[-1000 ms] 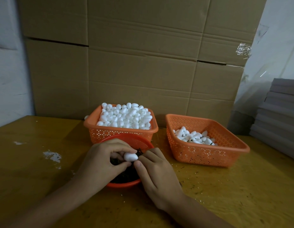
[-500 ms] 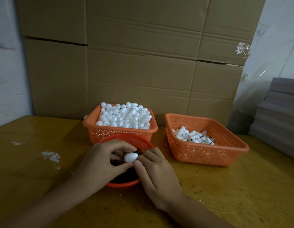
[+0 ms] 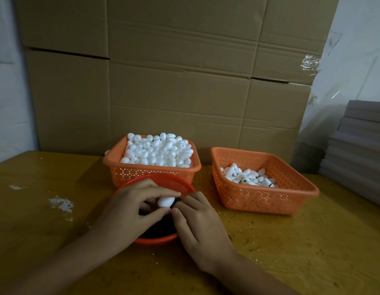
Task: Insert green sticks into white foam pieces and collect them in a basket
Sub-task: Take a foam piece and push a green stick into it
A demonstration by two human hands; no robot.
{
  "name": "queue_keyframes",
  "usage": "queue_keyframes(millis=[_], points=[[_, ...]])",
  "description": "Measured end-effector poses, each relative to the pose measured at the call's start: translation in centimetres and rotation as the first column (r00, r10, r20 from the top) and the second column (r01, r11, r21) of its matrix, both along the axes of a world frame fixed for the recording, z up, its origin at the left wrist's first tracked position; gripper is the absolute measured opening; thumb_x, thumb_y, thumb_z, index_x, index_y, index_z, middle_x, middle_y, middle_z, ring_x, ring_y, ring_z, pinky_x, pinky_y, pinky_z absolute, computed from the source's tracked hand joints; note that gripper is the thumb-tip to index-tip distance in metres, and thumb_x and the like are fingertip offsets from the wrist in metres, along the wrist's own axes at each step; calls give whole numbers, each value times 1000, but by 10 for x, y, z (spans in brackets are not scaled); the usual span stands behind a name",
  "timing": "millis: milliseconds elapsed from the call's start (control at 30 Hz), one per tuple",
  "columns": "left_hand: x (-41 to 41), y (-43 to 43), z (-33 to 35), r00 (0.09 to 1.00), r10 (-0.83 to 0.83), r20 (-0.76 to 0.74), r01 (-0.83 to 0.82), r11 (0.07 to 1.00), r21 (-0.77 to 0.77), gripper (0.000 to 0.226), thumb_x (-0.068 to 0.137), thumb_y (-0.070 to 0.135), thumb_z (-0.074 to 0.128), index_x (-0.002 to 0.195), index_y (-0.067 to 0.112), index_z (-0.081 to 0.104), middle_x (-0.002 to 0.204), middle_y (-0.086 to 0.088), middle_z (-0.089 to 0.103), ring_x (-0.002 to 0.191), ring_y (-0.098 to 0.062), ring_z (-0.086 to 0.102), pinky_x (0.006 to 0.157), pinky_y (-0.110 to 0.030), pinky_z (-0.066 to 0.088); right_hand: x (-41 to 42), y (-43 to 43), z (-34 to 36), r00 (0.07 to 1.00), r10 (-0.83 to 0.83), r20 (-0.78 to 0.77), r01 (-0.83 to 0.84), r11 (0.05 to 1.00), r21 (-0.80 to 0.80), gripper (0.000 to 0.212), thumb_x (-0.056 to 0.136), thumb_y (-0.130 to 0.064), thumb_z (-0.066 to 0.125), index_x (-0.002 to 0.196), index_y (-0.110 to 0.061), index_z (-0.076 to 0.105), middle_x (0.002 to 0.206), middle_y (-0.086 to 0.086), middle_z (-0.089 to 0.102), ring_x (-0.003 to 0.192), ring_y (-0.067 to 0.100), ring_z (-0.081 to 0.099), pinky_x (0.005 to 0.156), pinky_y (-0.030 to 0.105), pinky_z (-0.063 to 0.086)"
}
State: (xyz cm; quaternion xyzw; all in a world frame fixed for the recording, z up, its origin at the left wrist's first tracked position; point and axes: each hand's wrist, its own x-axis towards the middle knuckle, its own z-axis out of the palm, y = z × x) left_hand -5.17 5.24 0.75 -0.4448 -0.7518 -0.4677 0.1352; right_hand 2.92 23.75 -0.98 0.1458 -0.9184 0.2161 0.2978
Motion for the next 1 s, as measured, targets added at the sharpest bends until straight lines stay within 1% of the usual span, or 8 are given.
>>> queue_keyframes(millis=[133,267,400,467,567,667,767,1000], points=[[0,-1,-1,1000,2,-3,-2,1000,-8,42,86,14,83,115,44,77,106,19,66,100,-10,70,78,-27,62,0,0,2,999,17,34,-16,999,-45,35,108,-35,39,86,-18,60,89,-6,58,96,11,46,85,34,43],[0,0,0,1000,16,-6,-16,1000,-8,43,86,18,85,114,47,73,108,18,69,99,-8,72,77,-26,63,1,-1,4,995,25,92,-14,993,-119,26,101,-34,48,86,-20,63,88,-9,58,100,7,45,85,26,40],[1,0,4,1000,16,15,-16,1000,-8,42,85,19,85,111,49,70,107,23,73,98,-3,73,75,-22,61,0,-3,9,985,9,171,23,983,-184,21,92,-33,55,85,-17,67,86,-11,57,104,3,45,84,17,38],[2,1,5,999,17,35,-17,1000,-3,41,85,19,85,109,48,70,103,23,73,95,-2,73,74,-22,62,0,-2,11,980,6,199,37,977,-210,16,91,-29,62,85,-17,70,87,-13,58,106,0,45,83,13,37],[2,1,5,997,40,62,-41,999,7,42,85,17,85,106,48,69,102,22,73,94,-2,74,76,-25,63,0,0,12,971,12,239,52,965,-259,6,89,-26,68,87,-22,73,92,-19,55,109,-5,45,82,8,36],[3,1,4,996,46,75,-47,999,10,42,84,16,86,104,48,67,102,23,73,93,-2,74,78,-27,64,1,0,13,957,17,291,73,953,-294,4,89,-26,70,89,-29,73,102,-20,51,110,-9,44,81,7,36],[5,1,5,997,41,72,-42,999,11,42,84,15,86,103,47,66,102,23,73,93,-1,74,78,-27,64,2,0,13,953,27,302,72,947,-312,8,90,-25,70,89,-33,70,106,-19,50,110,-9,45,81,8,37],[5,0,6,997,45,66,-46,999,0,42,85,14,85,102,46,66,102,21,74,92,-2,75,75,-29,64,4,-1,12,959,60,278,38,942,-334,4,95,-23,67,98,-25,69,109,-15,51,111,-5,46,84,10,41]])
